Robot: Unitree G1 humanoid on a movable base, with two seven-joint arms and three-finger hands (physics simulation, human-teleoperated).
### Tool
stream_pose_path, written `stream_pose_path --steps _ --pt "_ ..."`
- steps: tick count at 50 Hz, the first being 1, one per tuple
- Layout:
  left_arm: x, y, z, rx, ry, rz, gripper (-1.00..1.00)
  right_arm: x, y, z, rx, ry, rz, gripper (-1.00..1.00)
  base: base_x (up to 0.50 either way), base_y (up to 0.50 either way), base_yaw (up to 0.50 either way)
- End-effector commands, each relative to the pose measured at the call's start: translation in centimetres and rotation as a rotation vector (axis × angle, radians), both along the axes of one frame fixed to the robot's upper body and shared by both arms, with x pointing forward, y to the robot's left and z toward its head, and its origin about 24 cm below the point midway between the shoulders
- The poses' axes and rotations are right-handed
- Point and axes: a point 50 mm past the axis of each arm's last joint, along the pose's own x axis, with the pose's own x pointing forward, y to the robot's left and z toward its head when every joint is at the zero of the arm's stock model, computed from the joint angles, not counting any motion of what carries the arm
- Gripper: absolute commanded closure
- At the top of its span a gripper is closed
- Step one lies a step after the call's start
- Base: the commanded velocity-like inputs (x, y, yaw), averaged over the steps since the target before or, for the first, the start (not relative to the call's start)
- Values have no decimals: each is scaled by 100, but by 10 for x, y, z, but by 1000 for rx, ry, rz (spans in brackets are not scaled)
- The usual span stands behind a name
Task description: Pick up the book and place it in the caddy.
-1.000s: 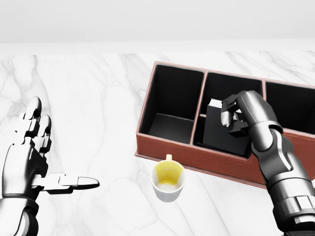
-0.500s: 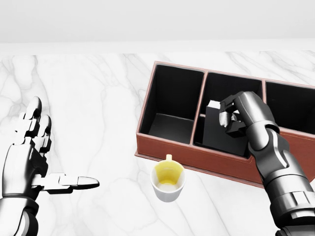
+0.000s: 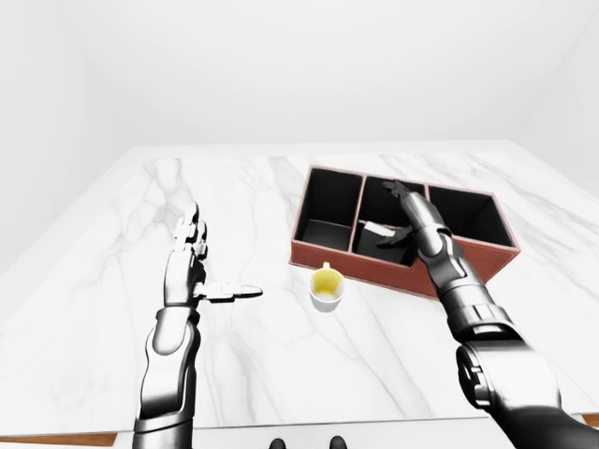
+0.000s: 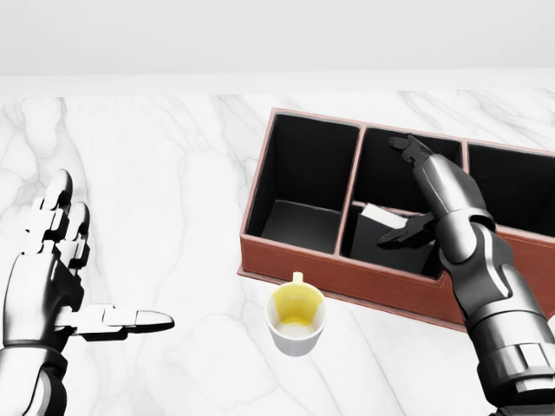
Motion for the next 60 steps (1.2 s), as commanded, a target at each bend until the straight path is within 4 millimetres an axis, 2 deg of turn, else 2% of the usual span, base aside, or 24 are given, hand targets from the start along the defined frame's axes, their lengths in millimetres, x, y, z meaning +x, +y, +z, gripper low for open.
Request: stream_pose_path --steps 1,3,7,12,15,16,19,20,24,29,34,45,53,57,60 --pt "1 0 2 3 -8 0 -100 -4 8 21 29 -75 75 -59 0 0 0" --pt "0 0 2 2 -8 -1 -100 -8 13 32 46 -111 115 -60 0 0 0" --pt "0 -1 5 5 -22 -3 -100 -21 18 66 164 -184 145 -61 0 0 0" --pt "-1 -3 10 10 -43 -7 -100 -54 28 107 320 -380 279 -68 0 0 0" --pt "-1 -3 12 9 -51 -7 -100 -66 32 114 361 -426 330 -73 0 0 0" --pt "-2 -3 13 11 -55 -8 -100 -77 35 117 413 -468 365 -84 0 0 0" --pt "-2 -3 13 13 -57 -8 -100 -84 37 120 456 -502 384 -90 0 0 0" --pt "-2 -4 14 14 -61 -9 -100 -95 36 125 514 -562 396 -100 0 0 0" --pt "-3 -4 16 16 -68 -11 -100 -109 40 124 563 -587 437 -100 0 0 0" --pt "-3 -6 16 18 -70 -14 -100 -128 44 104 693 -568 437 -100 0 0 0" --pt "-4 -8 23 28 -100 -21 -100 -144 40 91 828 -572 402 -100 0 0 0" --pt "-6 -12 32 38 -141 -32 -100 -159 50 84 850 -621 435 -100 0 0 0" --pt "-6 -13 40 44 -173 -37 -100 -163 53 87 871 -631 453 -100 0 0 0" --pt "-6 -15 48 50 -208 -45 -100 -164 57 89 879 -630 460 -100 0 0 0" --pt "-7 -19 63 63 -271 -58 -100 -165 63 92 888 -627 471 -100 0 0 0"
